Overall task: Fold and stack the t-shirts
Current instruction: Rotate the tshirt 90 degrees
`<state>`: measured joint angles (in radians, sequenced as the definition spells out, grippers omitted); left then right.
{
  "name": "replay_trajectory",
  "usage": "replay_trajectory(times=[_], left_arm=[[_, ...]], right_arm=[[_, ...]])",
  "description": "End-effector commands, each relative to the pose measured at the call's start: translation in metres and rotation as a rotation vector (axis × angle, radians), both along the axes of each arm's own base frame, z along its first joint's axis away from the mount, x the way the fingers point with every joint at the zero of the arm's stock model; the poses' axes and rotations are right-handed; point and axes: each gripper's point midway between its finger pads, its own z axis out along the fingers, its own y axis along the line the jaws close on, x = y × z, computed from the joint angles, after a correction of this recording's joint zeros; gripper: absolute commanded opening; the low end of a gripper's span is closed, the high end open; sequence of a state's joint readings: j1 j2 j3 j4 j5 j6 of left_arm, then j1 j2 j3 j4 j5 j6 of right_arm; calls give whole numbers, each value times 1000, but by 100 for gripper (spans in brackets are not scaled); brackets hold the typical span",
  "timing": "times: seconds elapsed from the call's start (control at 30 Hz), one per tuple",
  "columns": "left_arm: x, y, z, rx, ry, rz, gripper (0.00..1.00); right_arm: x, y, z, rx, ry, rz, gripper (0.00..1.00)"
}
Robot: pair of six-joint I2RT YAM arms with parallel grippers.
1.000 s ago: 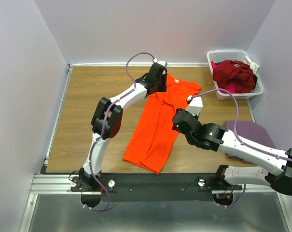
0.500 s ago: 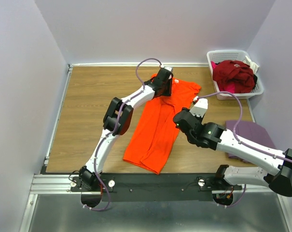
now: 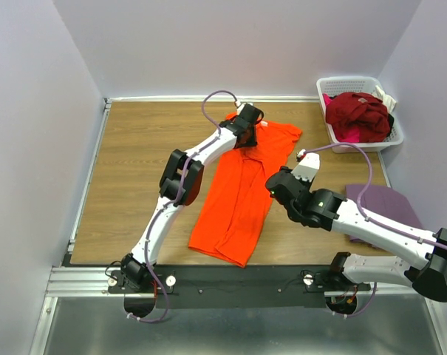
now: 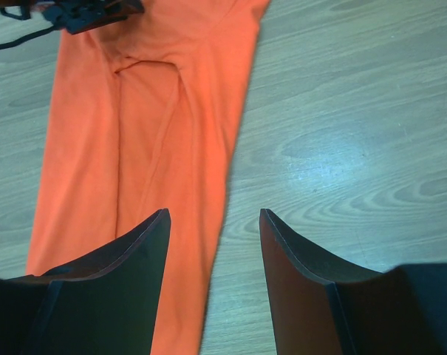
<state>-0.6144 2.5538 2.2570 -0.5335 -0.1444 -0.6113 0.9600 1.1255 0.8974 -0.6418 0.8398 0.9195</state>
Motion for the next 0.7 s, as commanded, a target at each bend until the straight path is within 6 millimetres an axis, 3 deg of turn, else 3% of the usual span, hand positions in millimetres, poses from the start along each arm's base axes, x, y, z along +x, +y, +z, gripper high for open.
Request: replay_trajectory(times=[0.0,0.37,0.5,0.67], left_arm=[[1,60,-16,95,81,157,39],[18,124,-38,110,140,271,39],[37,137,-30,66,115,291,39],[63,130,-2,-15,22,204,38]], right_arm=[[-2,-9,-5,-10,3,-34,60],[-3,-11,-10,-24,8,-34,61],[-2,-9,-18,-48,31,-27,61],[-2,1,-34,-78,88,-1,61]])
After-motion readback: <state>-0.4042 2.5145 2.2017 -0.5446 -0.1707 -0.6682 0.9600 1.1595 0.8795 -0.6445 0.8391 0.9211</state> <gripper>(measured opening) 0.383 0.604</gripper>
